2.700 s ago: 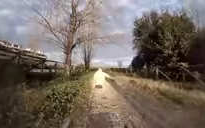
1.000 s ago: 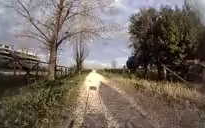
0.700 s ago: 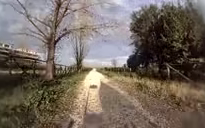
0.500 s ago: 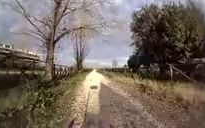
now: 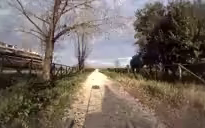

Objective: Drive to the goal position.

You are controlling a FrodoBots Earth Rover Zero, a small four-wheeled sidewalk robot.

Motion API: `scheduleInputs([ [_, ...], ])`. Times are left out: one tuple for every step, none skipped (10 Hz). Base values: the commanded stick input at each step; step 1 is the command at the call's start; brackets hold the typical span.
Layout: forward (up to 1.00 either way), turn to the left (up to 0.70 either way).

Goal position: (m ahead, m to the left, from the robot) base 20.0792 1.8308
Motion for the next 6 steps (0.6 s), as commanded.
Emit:
scheduleInputs([
  [0.70, 0.00],
  [0.70, 0.00],
  [0.70, 0.00],
  [0.70, 0.00],
  [0.70, 0.00],
  [0.70, 0.00],
])
